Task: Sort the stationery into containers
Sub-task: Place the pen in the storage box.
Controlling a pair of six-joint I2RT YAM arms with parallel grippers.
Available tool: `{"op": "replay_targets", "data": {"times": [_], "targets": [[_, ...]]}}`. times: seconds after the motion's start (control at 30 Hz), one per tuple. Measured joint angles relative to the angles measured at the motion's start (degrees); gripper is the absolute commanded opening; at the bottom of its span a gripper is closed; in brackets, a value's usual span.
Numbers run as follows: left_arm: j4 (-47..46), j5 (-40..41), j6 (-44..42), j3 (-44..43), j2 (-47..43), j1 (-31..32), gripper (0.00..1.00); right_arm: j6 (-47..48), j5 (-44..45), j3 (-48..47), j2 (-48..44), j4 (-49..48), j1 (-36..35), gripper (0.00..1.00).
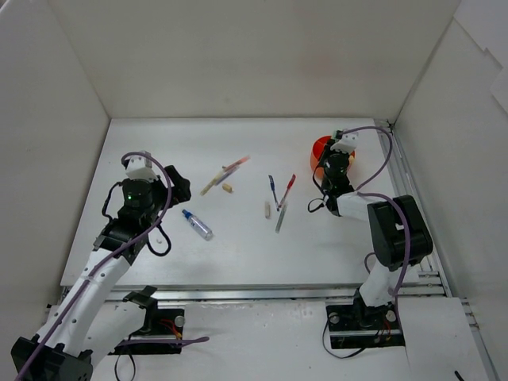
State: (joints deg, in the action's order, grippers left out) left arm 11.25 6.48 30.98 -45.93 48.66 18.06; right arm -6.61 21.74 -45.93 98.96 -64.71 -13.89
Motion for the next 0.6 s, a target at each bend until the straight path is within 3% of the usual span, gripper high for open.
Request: {"op": "replay_targets", "data": {"times": [0.33, 0.6], "targets": [[0.15, 0.7, -0.55, -0.04, 1.77, 0.0, 0.99, 2.29, 3.43, -1.07, 3.37, -1.31, 0.0, 0.0], [0.37, 1.14, -0.55, -0.04, 1.88, 0.0, 0.99, 3.48, 4.24, -2.25, 6.47, -2.12, -0.02, 0.06]]}}
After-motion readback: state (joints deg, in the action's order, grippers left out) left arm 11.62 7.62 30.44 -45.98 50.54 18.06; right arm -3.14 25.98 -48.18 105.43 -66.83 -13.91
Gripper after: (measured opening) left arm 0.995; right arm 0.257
